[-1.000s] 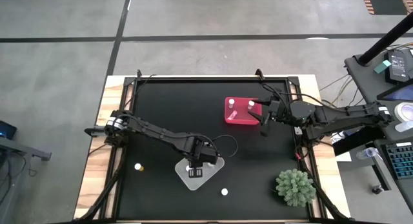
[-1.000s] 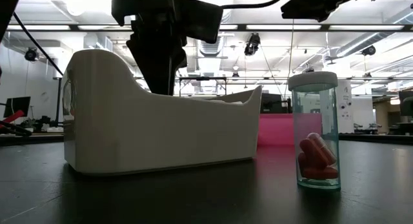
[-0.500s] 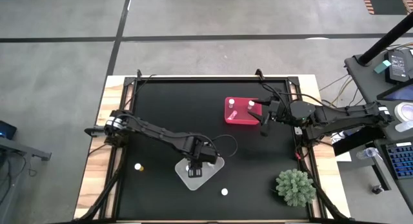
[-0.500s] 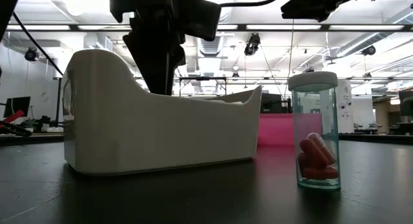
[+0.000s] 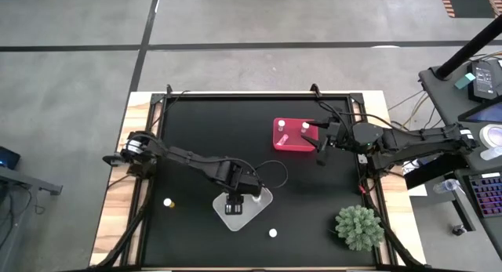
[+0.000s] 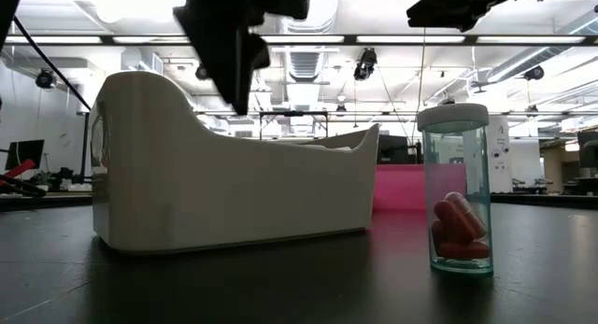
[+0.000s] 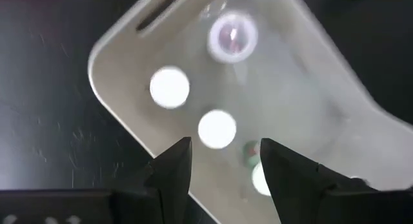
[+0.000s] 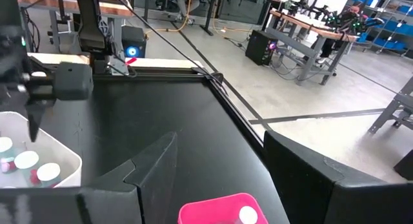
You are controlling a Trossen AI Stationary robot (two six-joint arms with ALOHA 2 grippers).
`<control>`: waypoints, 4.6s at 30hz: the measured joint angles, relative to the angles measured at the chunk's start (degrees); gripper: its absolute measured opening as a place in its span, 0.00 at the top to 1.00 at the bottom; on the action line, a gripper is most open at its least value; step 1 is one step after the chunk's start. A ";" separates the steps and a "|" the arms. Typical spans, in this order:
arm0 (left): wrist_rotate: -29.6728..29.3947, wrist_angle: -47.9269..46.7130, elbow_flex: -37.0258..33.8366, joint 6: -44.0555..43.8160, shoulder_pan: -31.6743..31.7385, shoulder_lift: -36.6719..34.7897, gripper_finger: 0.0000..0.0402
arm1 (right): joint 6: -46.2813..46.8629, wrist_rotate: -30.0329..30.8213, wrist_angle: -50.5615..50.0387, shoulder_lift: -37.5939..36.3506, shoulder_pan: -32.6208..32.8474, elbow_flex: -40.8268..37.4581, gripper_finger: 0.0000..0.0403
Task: Pick and place medicine bottles into bin by pill shape (circle, oval)
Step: Put the yellow tablet bottle into the red bin
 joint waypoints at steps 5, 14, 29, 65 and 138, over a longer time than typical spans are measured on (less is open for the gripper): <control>0.09 0.47 0.05 1.20 0.01 -3.11 0.58 | 0.00 0.00 -0.02 0.00 0.01 0.00 0.44; -0.13 2.37 0.01 1.15 0.01 -5.30 0.58 | -0.39 0.00 -0.02 0.00 0.02 -0.04 0.44; -0.14 2.25 -0.01 0.76 0.01 -5.37 0.58 | -0.39 0.00 -0.04 0.00 0.02 -0.04 0.44; 5.73 -14.94 -16.11 -61.23 -18.36 -24.26 0.58 | -1.46 0.13 1.03 0.00 -0.09 -0.42 0.44; 8.94 -2.15 -45.85 -76.55 -24.36 -30.48 0.75 | -2.34 0.07 0.20 0.00 -0.09 -0.24 0.44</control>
